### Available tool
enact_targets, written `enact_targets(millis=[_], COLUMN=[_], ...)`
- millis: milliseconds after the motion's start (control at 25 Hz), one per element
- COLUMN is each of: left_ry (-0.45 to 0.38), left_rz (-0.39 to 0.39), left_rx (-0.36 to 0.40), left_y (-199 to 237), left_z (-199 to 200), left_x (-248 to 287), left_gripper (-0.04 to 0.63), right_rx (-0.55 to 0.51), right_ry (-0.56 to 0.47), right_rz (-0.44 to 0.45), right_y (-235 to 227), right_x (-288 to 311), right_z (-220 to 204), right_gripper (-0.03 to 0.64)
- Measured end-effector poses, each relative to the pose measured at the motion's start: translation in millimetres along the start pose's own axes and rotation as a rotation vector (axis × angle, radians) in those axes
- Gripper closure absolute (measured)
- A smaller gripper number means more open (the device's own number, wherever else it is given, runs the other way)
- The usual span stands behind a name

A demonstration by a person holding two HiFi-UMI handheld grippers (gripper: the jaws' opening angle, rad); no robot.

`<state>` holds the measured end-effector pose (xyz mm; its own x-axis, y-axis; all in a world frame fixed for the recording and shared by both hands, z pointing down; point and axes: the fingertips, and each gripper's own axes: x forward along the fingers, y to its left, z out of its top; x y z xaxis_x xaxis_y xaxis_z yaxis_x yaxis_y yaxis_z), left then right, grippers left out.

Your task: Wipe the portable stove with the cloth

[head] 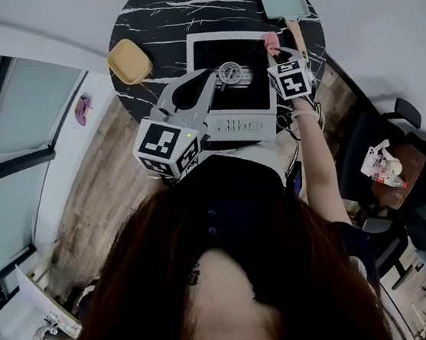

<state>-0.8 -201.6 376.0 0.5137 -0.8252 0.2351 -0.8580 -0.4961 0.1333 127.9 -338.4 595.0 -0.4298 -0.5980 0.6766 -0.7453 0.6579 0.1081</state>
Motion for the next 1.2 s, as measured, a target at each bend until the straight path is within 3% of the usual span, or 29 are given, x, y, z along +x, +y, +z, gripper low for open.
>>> enact_targets(millis=[1200], left_ry=[-0.007], left_rz=[-0.025], left_rx=[0.007], left_y=[-32.4], left_z=[6.7], left_x=[-29.4], left_gripper=[0.583], right_rx=[-0.037], right_ry=[0.071], right_rz=[0.003], right_y=[35.2], right_x=[-40.8], right_z=[-33.4], right_gripper=[0.577])
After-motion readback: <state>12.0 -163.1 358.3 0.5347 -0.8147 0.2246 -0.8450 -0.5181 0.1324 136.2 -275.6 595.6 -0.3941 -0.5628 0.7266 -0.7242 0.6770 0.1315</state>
